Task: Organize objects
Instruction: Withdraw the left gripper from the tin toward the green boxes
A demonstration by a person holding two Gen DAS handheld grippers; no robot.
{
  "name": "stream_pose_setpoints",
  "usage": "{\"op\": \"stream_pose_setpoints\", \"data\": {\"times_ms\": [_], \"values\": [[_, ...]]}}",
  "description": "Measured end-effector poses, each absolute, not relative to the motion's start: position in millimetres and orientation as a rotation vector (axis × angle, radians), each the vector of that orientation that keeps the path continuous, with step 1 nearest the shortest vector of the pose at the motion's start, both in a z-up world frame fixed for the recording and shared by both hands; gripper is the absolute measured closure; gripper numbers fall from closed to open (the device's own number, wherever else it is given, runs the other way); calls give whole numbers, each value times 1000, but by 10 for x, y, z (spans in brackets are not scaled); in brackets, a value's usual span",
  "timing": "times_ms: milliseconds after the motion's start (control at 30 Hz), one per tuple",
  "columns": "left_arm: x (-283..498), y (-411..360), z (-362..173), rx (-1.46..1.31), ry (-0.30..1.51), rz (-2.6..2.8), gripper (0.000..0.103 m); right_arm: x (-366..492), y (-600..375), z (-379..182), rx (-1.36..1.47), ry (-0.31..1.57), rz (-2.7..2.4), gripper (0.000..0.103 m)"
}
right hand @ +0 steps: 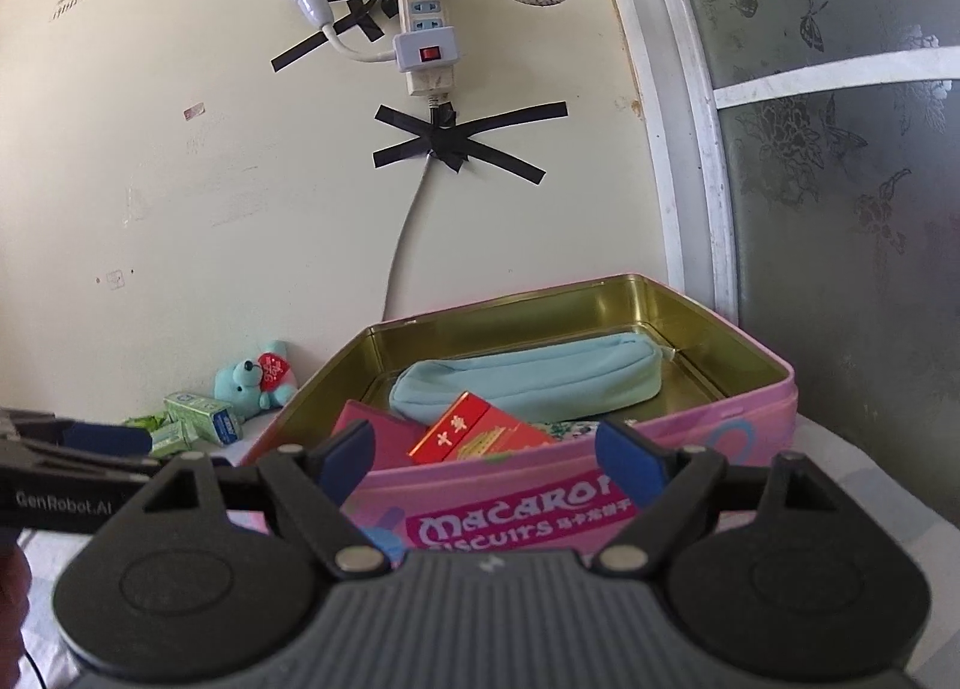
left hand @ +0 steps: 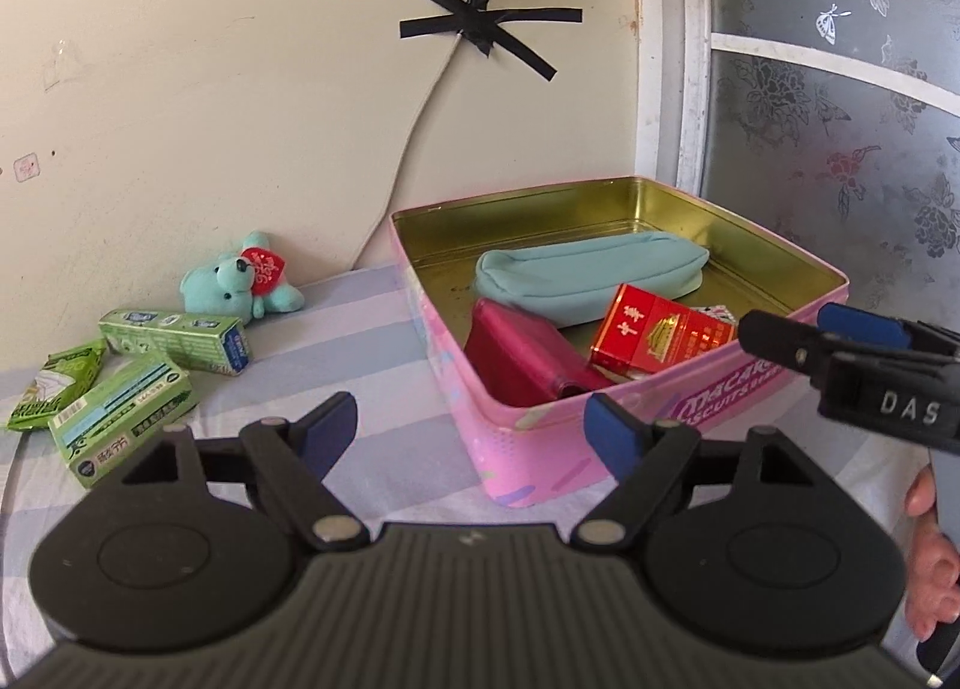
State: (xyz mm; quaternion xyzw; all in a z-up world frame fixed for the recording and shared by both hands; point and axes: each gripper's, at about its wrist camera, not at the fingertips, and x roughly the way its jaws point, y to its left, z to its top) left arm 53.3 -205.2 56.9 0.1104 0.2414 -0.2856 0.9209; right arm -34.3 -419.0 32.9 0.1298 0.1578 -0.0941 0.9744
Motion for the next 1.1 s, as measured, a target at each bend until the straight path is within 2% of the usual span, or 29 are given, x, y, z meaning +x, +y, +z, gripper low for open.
{"op": "stream_pose_setpoints", "data": {"times_ms": [900, 1100], "values": [[706, -1598, 408, 181, 523, -517, 18, -157, -3692, 365, 241, 363, -124, 18], [705, -1583, 389, 193, 516, -514, 18, -133, -3664, 357, 241, 362, -124, 15]]}}
